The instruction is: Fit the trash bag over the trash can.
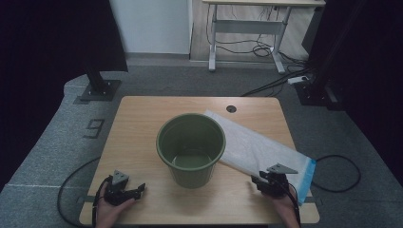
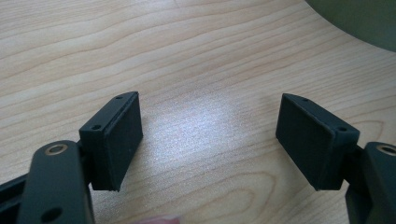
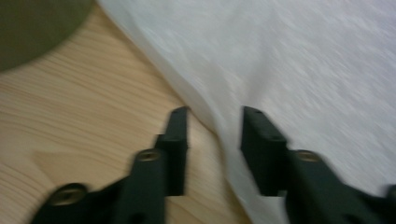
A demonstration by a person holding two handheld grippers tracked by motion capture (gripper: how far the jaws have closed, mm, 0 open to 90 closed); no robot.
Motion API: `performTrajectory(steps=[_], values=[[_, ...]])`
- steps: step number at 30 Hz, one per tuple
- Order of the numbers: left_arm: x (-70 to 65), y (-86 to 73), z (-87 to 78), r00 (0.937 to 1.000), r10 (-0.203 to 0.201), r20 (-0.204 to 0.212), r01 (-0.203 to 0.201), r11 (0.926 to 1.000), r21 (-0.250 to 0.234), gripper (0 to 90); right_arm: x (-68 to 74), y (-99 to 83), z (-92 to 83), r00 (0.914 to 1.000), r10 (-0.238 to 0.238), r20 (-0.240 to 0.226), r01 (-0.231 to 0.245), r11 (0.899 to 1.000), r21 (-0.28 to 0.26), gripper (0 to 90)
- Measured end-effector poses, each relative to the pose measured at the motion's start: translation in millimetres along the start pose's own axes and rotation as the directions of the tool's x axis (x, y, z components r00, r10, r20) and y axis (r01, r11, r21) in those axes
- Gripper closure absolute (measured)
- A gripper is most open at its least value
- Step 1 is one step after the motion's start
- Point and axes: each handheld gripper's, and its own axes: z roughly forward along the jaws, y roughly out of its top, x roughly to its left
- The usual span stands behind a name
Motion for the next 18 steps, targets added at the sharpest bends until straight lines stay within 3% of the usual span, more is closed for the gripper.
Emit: performTrajectory(steps=[5, 8, 9, 11, 13, 18], values=[[0.1, 0.3, 0.3, 1.0000, -0.001, 0.002, 0.001, 1.0000, 0.000, 22.6, 17.8, 20.6, 17.0, 0.9988, -0.043, -0.024, 0.042, 0.999, -0.021, 39.6], [0.5, 0.2, 0.0, 1.0000, -0.002, 0.006, 0.002, 1.0000, -0.001, 22.7, 33.1, 36.7, 38.0, 0.9959, -0.079, -0.045, 0.078, 0.997, -0.031, 38.0], [1.0, -0.1, -0.2, 1.0000, -0.005, 0.008, 0.005, 1.0000, -0.002, 22.7, 43.5, 46.6, 54.2, 0.9926, -0.111, -0.048, 0.110, 0.994, -0.026, 37.6], [1.4, -0.2, -0.4, 0.9999, -0.006, 0.011, 0.006, 1.0000, -0.003, 22.7, 46.5, 49.6, 59.2, 0.9918, -0.117, -0.051, 0.116, 0.993, -0.023, 37.6], [2.2, -0.4, -0.8, 0.9999, -0.007, 0.014, 0.007, 1.0000, -0.003, 22.7, 53.1, 59.9, 78.1, 0.9910, -0.123, -0.051, 0.123, 0.992, -0.010, 37.9], [4.8, -0.6, -1.1, 0.9997, -0.017, 0.018, 0.017, 0.9998, -0.008, 22.8, 54.1, 65.6, 93.6, 0.9917, -0.121, -0.045, 0.121, 0.993, 0.000, 39.1]])
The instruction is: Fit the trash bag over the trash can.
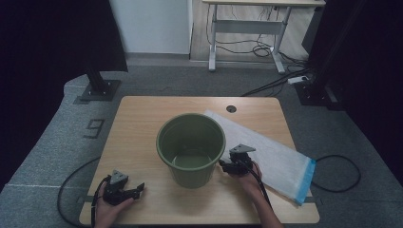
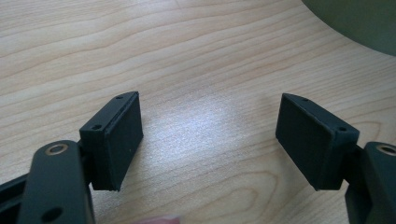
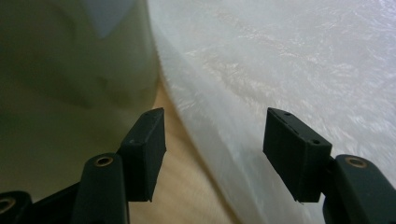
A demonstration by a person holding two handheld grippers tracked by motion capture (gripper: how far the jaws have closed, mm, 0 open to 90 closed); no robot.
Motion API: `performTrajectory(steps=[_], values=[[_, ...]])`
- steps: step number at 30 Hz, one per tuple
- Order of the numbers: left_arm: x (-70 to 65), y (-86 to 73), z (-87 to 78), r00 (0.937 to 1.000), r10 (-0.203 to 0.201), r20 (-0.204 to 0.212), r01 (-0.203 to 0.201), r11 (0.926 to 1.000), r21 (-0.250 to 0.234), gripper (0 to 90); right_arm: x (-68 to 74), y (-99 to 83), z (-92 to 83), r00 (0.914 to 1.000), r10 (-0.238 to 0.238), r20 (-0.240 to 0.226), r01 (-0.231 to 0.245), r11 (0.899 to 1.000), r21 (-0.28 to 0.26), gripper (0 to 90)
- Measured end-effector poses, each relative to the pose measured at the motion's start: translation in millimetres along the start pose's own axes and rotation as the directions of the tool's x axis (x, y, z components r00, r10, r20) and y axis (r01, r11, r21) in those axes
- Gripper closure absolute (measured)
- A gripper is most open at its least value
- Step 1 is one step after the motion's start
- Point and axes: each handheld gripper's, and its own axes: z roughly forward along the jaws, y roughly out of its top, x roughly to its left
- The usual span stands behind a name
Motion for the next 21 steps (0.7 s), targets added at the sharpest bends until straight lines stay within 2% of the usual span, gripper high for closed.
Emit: performTrajectory(steps=[1, 3, 7, 8, 9, 10, 11, 12, 13, 14, 15, 17, 19, 20, 21], values=[[0.6, 0.1, -0.1, 1.0000, -0.002, 0.001, 0.002, 1.0000, 0.000, 22.8, -0.2, 0.5, 2.9, 1.0000, 0.000, -0.006, 0.000, 1.000, -0.006, 39.5], [1.1, 0.0, -0.1, 1.0000, -0.004, 0.002, 0.004, 1.0000, -0.001, 22.8, 0.3, -0.6, 10.9, 1.0000, 0.006, -0.003, -0.006, 1.000, 0.017, 40.5], [0.8, 0.2, 0.1, 1.0000, -0.005, 0.000, 0.005, 1.0000, -0.001, 22.8, 0.9, -2.2, 13.5, 0.9999, 0.004, 0.015, -0.004, 1.000, 0.021, 43.5], [0.8, 0.3, 0.2, 1.0000, -0.006, 0.000, 0.006, 1.0000, -0.001, 22.8, 1.9, -2.2, 13.7, 0.9996, -0.007, 0.028, 0.006, 1.000, 0.021, 46.3], [0.7, 0.3, 0.3, 1.0000, -0.006, 0.000, 0.006, 1.0000, -0.001, 22.8, 2.7, -2.5, 14.2, 0.9991, -0.011, 0.042, 0.010, 1.000, 0.013, 52.8], [0.7, 0.4, 0.3, 1.0000, -0.006, 0.000, 0.006, 1.0000, -0.001, 22.8, 2.7, -2.5, 14.2, 0.9991, -0.011, 0.042, 0.010, 1.000, 0.013, 52.8], [0.5, 0.3, 0.3, 1.0000, -0.007, -0.001, 0.007, 1.0000, -0.001, 22.8, 1.3, -2.6, 14.5, 0.9981, 0.005, 0.061, -0.005, 1.000, 0.002, 64.7], [0.5, 0.3, 0.3, 1.0000, -0.007, -0.001, 0.007, 1.0000, -0.001, 22.8, 1.3, -2.6, 14.5, 0.9981, 0.005, 0.061, -0.005, 1.000, 0.002, 64.7], [0.3, 0.2, 0.2, 1.0000, -0.008, -0.001, 0.008, 1.0000, -0.001, 22.8, 0.4, -2.6, 14.6, 0.9977, 0.011, 0.067, -0.011, 1.000, -0.001, 69.4], [0.1, 0.1, 0.1, 1.0000, -0.008, 0.001, 0.008, 1.0000, -0.001, 22.8, -1.4, -2.4, 14.6, 0.9974, 0.019, 0.070, -0.019, 1.000, -0.003, 75.5], [0.0, 0.0, 0.1, 1.0000, -0.008, 0.002, 0.008, 1.0000, -0.003, 22.8, -7.1, -2.2, 14.1, 0.9967, 0.045, 0.067, -0.045, 0.999, -0.001, 84.5], [0.2, 0.0, 0.0, 1.0000, -0.008, 0.004, 0.008, 1.0000, -0.003, 22.8, -13.2, -2.3, 12.9, 0.9951, 0.082, 0.055, -0.082, 0.997, 0.003, 88.3], [0.5, -0.1, -0.1, 0.9999, -0.009, 0.006, 0.009, 1.0000, -0.003, 22.8, -16.3, -2.5, 11.7, 0.9935, 0.098, 0.058, -0.098, 0.995, 0.002, 88.5], [0.9, -0.1, -0.3, 0.9999, -0.008, 0.008, 0.008, 1.0000, -0.002, 22.8, -19.9, -2.6, 9.1, 0.9922, 0.106, 0.066, -0.106, 0.994, -0.007, 88.6], [1.2, -0.1, -0.4, 0.9999, -0.009, 0.009, 0.009, 1.0000, -0.002, 22.9, -25.3, -1.9, 2.2, 0.9909, 0.120, 0.061, -0.118, 0.992, -0.045, 88.8]])
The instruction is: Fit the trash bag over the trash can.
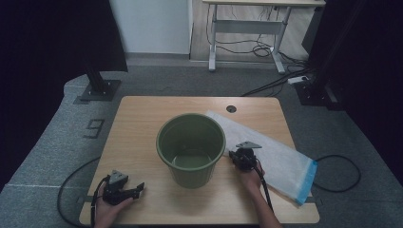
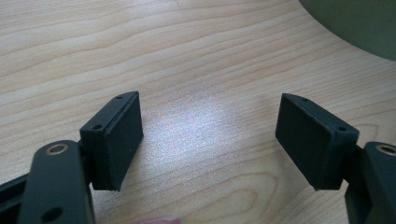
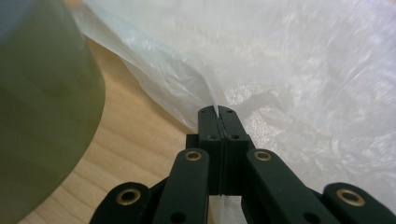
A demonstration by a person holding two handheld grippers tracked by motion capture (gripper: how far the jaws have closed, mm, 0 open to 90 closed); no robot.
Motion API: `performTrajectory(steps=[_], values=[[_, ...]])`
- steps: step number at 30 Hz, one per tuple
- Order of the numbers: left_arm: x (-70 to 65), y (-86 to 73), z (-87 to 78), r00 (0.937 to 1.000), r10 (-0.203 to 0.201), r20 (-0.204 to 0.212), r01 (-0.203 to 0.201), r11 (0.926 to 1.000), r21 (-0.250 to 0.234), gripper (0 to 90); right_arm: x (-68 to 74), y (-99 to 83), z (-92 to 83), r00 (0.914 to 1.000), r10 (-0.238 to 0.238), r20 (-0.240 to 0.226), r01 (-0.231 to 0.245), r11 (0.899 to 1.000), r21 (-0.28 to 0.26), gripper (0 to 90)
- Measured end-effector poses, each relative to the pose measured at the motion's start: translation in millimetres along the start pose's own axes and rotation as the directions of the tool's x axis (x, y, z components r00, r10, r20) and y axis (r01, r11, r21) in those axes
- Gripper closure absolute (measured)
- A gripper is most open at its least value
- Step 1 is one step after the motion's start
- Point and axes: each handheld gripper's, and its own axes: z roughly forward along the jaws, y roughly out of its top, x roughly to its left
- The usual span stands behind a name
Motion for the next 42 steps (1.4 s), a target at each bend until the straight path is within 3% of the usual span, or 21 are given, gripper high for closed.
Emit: performTrajectory(steps=[1, 2, 5, 6, 7, 8, 10, 13, 16, 22, 27, 31, 32, 33, 36, 38, 42], values=[[0.1, 0.0, 0.0, 1.0000, -0.001, 0.000, 0.001, 1.0000, 0.000, 22.9, 0.0, 0.0, 0.0, 1.0000, 0.000, 0.000, 0.000, 1.000, 0.000, 88.8], [0.3, 0.1, 0.1, 1.0000, -0.001, 0.000, 0.001, 1.0000, 0.000, 22.9, -3.8, 3.4, -8.8, 0.9998, 0.019, -0.004, -0.019, 0.998, -0.051, 88.8], [0.7, 0.3, 0.2, 1.0000, -0.001, 0.001, 0.001, 1.0000, -0.001, 22.9, -6.7, 6.8, -17.3, 0.9994, 0.034, -0.010, -0.035, 0.995, -0.098, 88.8], [0.7, 0.3, 0.2, 1.0000, -0.002, 0.001, 0.002, 1.0000, -0.001, 22.9, -10.0, 10.1, -27.0, 0.9983, 0.054, -0.022, -0.057, 0.987, -0.149, 88.8], [0.8, 0.4, 0.2, 1.0000, -0.001, 0.001, 0.001, 1.0000, 0.000, 22.9, -10.0, 10.1, -27.0, 0.9983, 0.054, -0.022, -0.057, 0.987, -0.149, 88.8], [0.7, 0.3, 0.2, 1.0000, -0.001, 0.001, 0.001, 1.0000, 0.000, 22.9, -13.5, 12.8, -37.7, 0.9964, 0.078, -0.032, -0.083, 0.978, -0.192, 88.8], [0.6, 0.3, 0.2, 1.0000, -0.001, 0.000, 0.001, 1.0000, 0.000, 23.0, -14.7, 13.7, -41.4, 0.9958, 0.084, -0.036, -0.090, 0.975, -0.204, 88.8], [0.4, 0.3, 0.3, 1.0000, 0.001, -0.002, -0.001, 1.0000, 0.000, 23.0, -17.0, 20.2, -58.8, 0.9928, 0.106, -0.054, -0.117, 0.960, -0.255, 88.8], [0.0, 0.3, 0.5, 1.0000, -0.001, -0.003, 0.001, 1.0000, -0.001, 23.0, -16.2, 28.5, -76.9, 0.9934, 0.096, -0.062, -0.111, 0.947, -0.302, 88.9], [-0.3, 0.3, 0.5, 1.0000, 0.001, -0.006, -0.001, 1.0000, 0.000, 23.1, -17.4, 44.5, -114.0, 0.9907, 0.107, -0.085, -0.132, 0.906, -0.402, 88.9], [-0.9, 0.4, 0.6, 0.9999, 0.003, -0.010, -0.003, 1.0000, 0.001, 23.0, -18.8, 58.7, -146.0, 0.9874, 0.120, -0.103, -0.155, 0.859, -0.489, 88.9], [-1.2, 0.5, 0.7, 0.9999, 0.005, -0.011, -0.005, 1.0000, 0.003, 23.1, -16.7, 70.6, -166.6, 0.9890, 0.108, -0.101, -0.146, 0.830, -0.538, 88.9], [-1.3, 0.5, 0.7, 0.9999, 0.005, -0.012, -0.005, 1.0000, 0.003, 23.0, -14.8, 75.3, -175.0, 0.9896, 0.100, -0.103, -0.141, 0.819, -0.557, 88.9], [-1.3, 0.5, 0.7, 0.9999, 0.005, -0.012, -0.005, 1.0000, 0.003, 23.0, -14.8, 75.3, -175.0, 0.9896, 0.100, -0.103, -0.141, 0.819, -0.557, 88.9], [-1.4, 0.4, 0.8, 0.9999, 0.006, -0.013, -0.006, 1.0000, 0.002, 23.0, -10.7, 82.3, -189.0, 0.9899, 0.091, -0.108, -0.138, 0.795, -0.590, 88.9], [-1.4, 0.4, 0.9, 0.9999, 0.007, -0.013, -0.007, 1.0000, 0.002, 23.0, -10.1, 83.4, -191.4, 0.9903, 0.089, -0.107, -0.135, 0.793, -0.594, 88.9], [-1.6, 0.4, 0.9, 0.9999, 0.007, -0.014, -0.007, 1.0000, 0.002, 23.0, -6.2, 91.5, -203.1, 0.9913, 0.081, -0.104, -0.128, 0.770, -0.625, 88.9]])
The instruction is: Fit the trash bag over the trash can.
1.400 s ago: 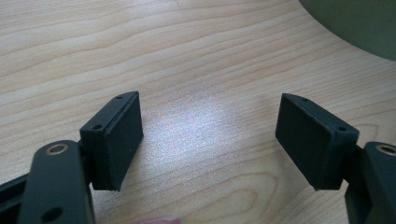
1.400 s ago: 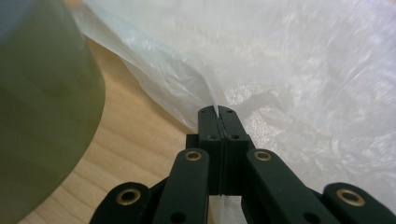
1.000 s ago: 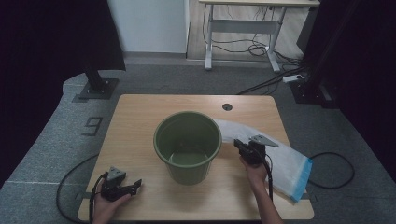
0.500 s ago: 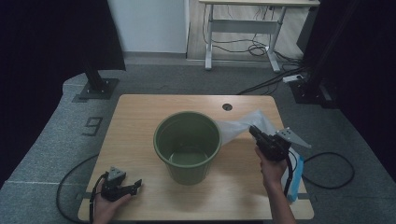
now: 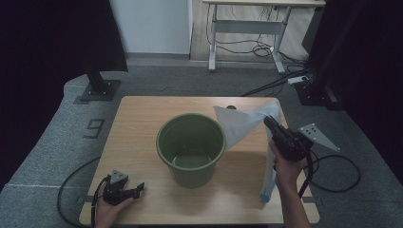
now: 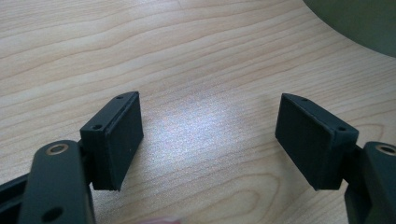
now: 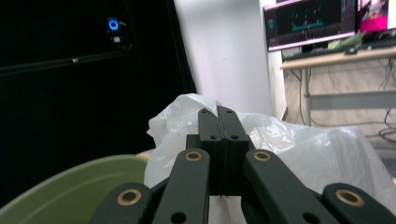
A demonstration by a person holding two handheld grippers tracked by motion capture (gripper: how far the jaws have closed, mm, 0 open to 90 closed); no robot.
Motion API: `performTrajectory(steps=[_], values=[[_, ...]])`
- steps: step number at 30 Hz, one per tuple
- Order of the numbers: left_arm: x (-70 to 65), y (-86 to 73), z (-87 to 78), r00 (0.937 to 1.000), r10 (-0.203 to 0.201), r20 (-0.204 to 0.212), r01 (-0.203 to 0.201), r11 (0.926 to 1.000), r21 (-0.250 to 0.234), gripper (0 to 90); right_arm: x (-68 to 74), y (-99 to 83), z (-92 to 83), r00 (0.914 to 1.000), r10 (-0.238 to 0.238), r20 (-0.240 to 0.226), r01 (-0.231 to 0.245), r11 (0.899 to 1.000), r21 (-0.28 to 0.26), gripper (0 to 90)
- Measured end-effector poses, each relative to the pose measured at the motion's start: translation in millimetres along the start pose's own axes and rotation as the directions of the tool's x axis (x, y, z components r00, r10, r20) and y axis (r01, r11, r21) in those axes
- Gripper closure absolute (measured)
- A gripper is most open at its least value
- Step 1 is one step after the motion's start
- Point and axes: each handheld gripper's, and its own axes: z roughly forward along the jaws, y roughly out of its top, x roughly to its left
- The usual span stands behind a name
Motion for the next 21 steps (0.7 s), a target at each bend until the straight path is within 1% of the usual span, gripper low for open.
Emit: performTrajectory(steps=[1, 2, 4, 5, 6, 7, 8, 10, 12, 15, 21], values=[[0.0, 0.0, -0.1, 1.0000, 0.000, 0.000, 0.000, 1.0000, 0.000, 23.0, 1.4, 4.8, -1.0, 1.0000, 0.000, 0.000, 0.000, 1.000, -0.017, 89.0], [0.0, 0.0, 0.0, 1.0000, 0.000, 0.000, 0.000, 1.0000, 0.000, 23.0, 3.7, 13.5, -2.9, 1.0000, 0.004, -0.002, -0.004, 0.999, -0.046, 89.0], [0.0, 0.0, 0.0, 1.0000, 0.000, 0.000, 0.000, 1.0000, 0.000, 23.0, 4.8, 16.9, -4.0, 1.0000, 0.004, -0.004, -0.004, 0.999, -0.054, 89.0], [0.0, 0.0, 0.0, 1.0000, 0.000, 0.000, 0.000, 1.0000, 0.000, 23.0, 6.4, 21.2, -5.3, 1.0000, 0.001, -0.004, -0.001, 0.998, -0.068, 89.0], [0.1, 0.0, -0.1, 1.0000, 0.000, 0.001, 0.000, 1.0000, 0.000, 22.9, 11.5, 28.9, -8.4, 1.0000, -0.005, -0.008, 0.004, 0.995, -0.098, 89.0], [0.1, 0.0, -0.1, 1.0000, 0.000, 0.001, 0.000, 1.0000, 0.000, 22.9, 11.5, 28.9, -8.4, 1.0000, -0.005, -0.008, 0.004, 0.995, -0.098, 89.0], [0.1, 0.0, -0.1, 1.0000, 0.000, 0.001, 0.000, 1.0000, 0.000, 22.9, 16.8, 33.8, -10.6, 0.9999, -0.009, -0.015, 0.007, 0.993, -0.118, 89.0], [0.2, 0.0, -0.1, 1.0000, -0.001, 0.001, 0.001, 1.0000, 0.000, 22.9, 19.0, 35.3, -11.3, 0.9998, -0.009, -0.019, 0.007, 0.992, -0.128, 89.0], [0.3, 0.0, -0.2, 1.0000, -0.001, 0.003, 0.001, 1.0000, 0.001, 22.9, 26.0, 39.9, -13.0, 0.9995, -0.017, -0.028, 0.012, 0.988, -0.155, 89.0], [0.4, 0.0, -0.2, 1.0000, -0.001, 0.003, 0.001, 1.0000, 0.001, 22.9, 36.0, 46.2, -13.2, 0.9989, -0.037, -0.027, 0.032, 0.983, -0.180, 89.0], [0.6, 0.0, -0.2, 1.0000, -0.002, 0.006, 0.002, 1.0000, 0.000, 22.7, 55.8, 54.5, -7.2, 0.9964, -0.053, -0.066, 0.038, 0.978, -0.206, 89.0]])
